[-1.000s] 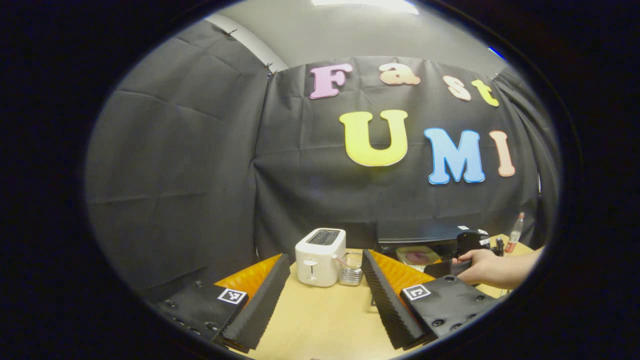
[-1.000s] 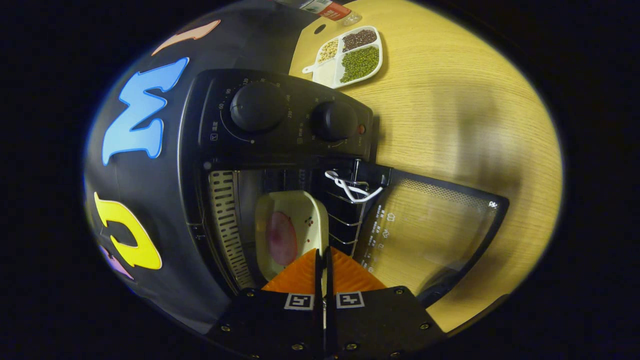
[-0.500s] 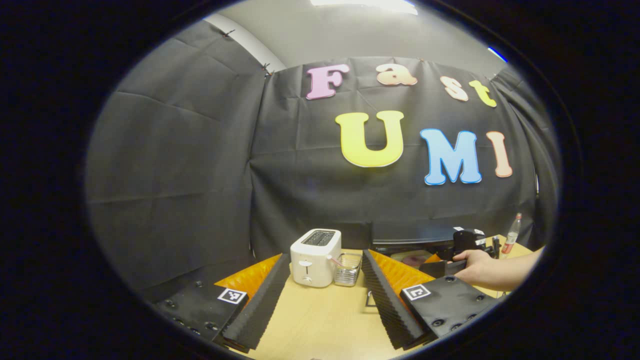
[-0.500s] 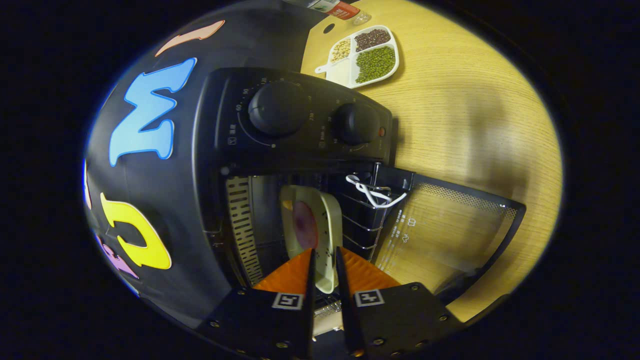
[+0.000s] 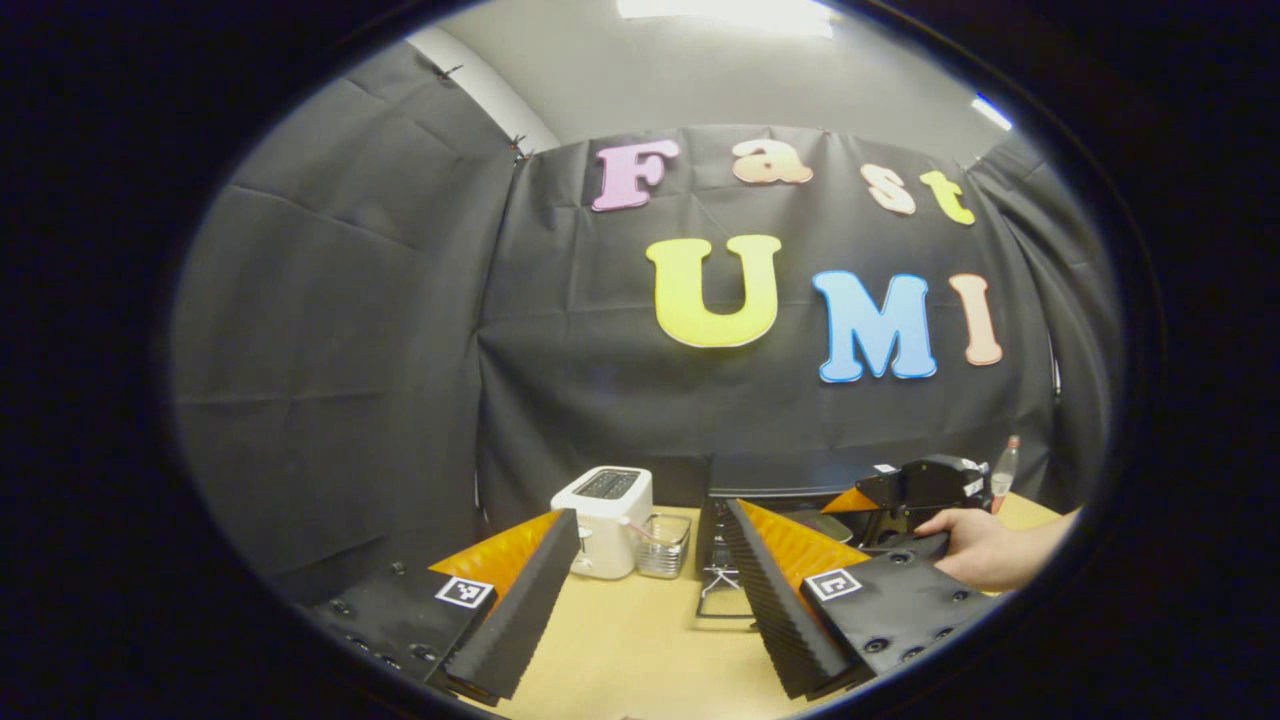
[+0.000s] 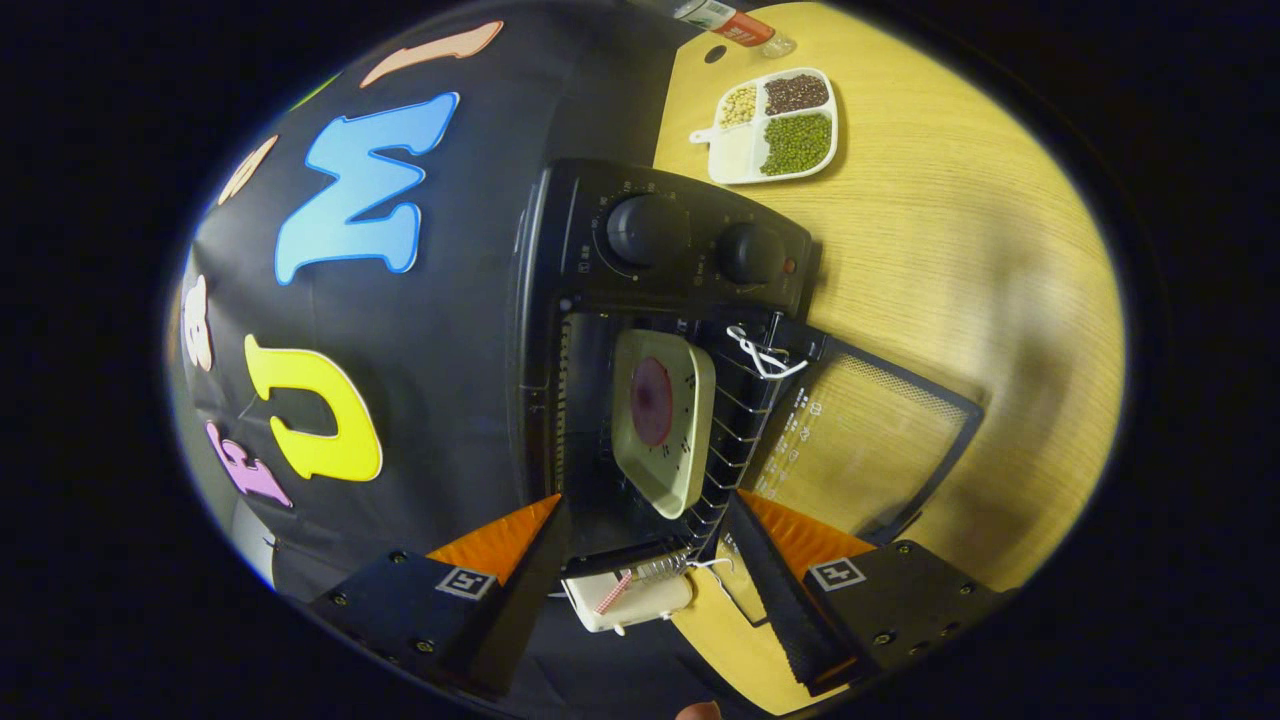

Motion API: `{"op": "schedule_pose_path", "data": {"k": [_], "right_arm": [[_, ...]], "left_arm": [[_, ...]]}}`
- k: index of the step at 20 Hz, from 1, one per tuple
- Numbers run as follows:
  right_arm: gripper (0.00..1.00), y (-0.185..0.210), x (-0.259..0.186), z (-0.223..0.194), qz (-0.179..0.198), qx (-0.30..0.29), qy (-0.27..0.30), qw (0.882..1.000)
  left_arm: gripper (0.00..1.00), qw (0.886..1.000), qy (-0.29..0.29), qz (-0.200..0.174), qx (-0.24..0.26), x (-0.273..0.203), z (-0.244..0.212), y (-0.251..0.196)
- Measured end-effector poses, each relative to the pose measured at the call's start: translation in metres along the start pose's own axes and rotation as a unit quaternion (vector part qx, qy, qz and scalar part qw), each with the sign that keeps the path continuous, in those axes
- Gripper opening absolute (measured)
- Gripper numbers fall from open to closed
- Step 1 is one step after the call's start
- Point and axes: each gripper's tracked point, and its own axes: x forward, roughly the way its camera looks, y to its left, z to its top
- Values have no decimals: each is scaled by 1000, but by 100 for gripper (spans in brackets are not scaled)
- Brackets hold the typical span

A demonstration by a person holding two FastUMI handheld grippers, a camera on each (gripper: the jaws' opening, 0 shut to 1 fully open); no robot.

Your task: Open the electric oven with the left hand, put the food in, and close the electric oven.

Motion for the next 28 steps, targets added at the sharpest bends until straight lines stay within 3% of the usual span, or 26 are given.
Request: {"op": "schedule_pose_path", "data": {"k": [3,6,12,15,19,23,24,26,28], "right_arm": [[98,3,-33,4,5,-75,3,997],[98,9,-68,8,23,-175,8,984],[98,23,-140,31,55,-348,-30,935],[98,29,-176,52,61,-435,-68,896],[98,35,-227,77,67,-540,-128,829],[97,50,-269,106,63,-603,-209,767],[97,51,-277,107,64,-614,-221,755],[98,53,-290,116,56,-633,-245,732],[98,56,-299,129,43,-644,-273,713]], "left_arm": [[100,1000,-1,-14,-2,-7,0,-16],[100,1000,0,-25,-5,-11,1,-31],[97,998,13,-53,-11,-21,-9,-64],[100,998,27,-63,-11,-23,-23,-76],[100,996,53,-76,-13,-18,-48,-92],[100,992,88,-93,-11,-3,-81,-108],[92,990,98,-99,-13,2,-89,-113],[97,987,116,-109,-16,7,-109,-121],[92,983,135,-120,-14,15,-128,-130]]}}
